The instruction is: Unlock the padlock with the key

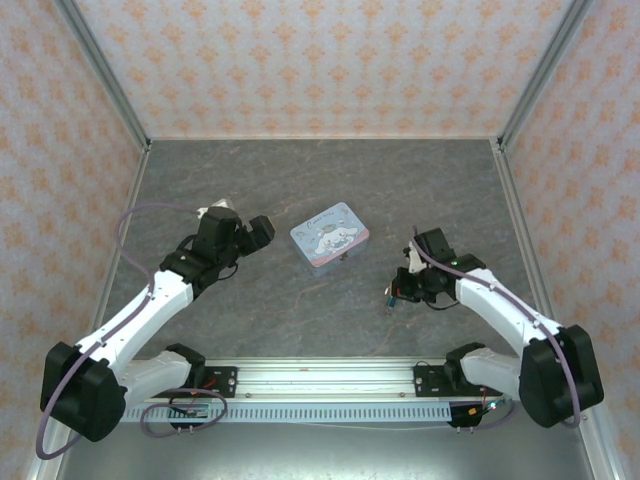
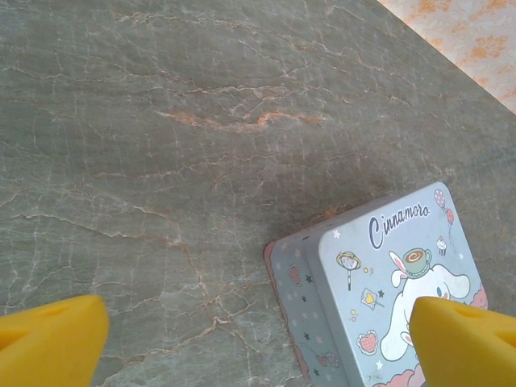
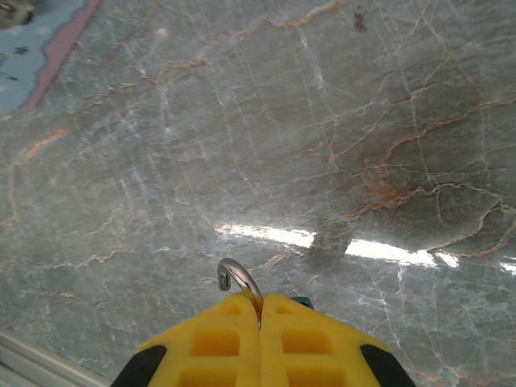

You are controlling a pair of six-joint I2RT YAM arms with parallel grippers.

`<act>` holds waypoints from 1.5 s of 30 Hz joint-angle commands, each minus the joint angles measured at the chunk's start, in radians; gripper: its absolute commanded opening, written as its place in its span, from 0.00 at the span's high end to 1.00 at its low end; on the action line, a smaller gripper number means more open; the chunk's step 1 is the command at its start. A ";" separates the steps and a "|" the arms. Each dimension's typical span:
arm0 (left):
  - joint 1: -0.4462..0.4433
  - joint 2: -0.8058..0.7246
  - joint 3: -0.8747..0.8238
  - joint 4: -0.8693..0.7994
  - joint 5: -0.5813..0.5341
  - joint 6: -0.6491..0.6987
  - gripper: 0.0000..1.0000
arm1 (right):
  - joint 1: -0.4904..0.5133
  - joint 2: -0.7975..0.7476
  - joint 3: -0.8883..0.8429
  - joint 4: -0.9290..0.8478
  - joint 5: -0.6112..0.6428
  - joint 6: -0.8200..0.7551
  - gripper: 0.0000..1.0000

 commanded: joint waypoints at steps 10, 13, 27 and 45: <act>0.013 0.016 -0.009 -0.025 -0.028 0.012 0.04 | 0.007 0.132 -0.005 0.140 0.026 0.009 0.89; 0.014 0.010 -0.003 -0.034 -0.033 0.015 0.04 | 0.007 0.114 -0.002 0.147 0.043 0.010 0.78; 0.044 -0.093 0.017 -0.081 -0.202 0.070 0.04 | -0.004 -0.247 0.023 0.130 0.400 -0.048 0.51; 0.099 -0.152 -0.217 0.304 -0.691 0.580 0.02 | -0.153 -0.300 -0.289 0.817 0.745 -0.302 0.01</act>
